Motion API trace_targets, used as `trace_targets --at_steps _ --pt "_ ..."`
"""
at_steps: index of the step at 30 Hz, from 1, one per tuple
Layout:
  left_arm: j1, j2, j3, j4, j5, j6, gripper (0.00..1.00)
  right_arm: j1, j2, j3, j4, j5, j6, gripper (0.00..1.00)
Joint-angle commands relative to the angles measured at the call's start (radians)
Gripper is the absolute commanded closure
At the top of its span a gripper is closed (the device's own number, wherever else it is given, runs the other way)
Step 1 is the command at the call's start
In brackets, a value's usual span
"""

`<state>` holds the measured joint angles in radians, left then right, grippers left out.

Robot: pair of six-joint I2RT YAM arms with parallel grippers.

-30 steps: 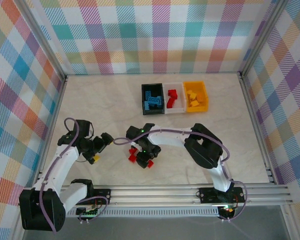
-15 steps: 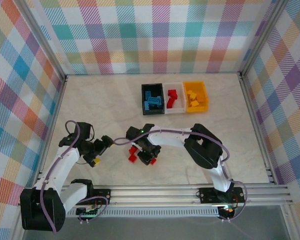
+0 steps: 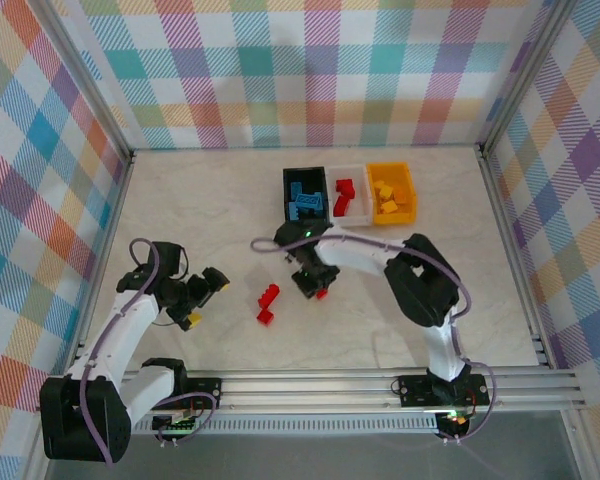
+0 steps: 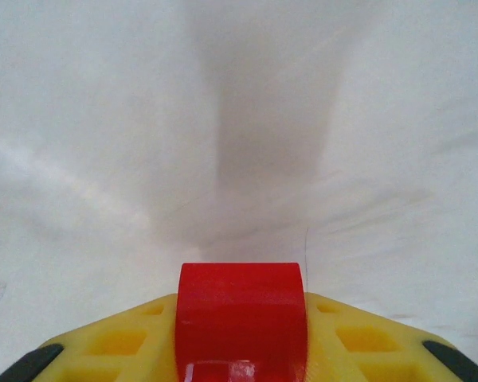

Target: Sort the legos into containers by color

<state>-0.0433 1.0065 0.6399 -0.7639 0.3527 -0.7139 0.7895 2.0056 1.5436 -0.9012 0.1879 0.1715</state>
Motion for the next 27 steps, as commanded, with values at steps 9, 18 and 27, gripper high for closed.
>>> trace_targets --at_steps 9,18,27 --pt "-0.040 0.064 0.140 -0.070 0.045 0.114 0.00 -0.335 0.198 0.528 -0.023 -0.023 0.017 0.63" --pt "-0.076 0.089 0.198 -0.131 0.043 0.175 0.00 -0.380 0.414 0.823 -0.058 -0.002 0.028 0.49" --pt "-0.076 0.147 0.206 -0.072 0.043 0.177 0.00 -0.377 0.352 0.877 -0.150 -0.068 0.038 0.35"
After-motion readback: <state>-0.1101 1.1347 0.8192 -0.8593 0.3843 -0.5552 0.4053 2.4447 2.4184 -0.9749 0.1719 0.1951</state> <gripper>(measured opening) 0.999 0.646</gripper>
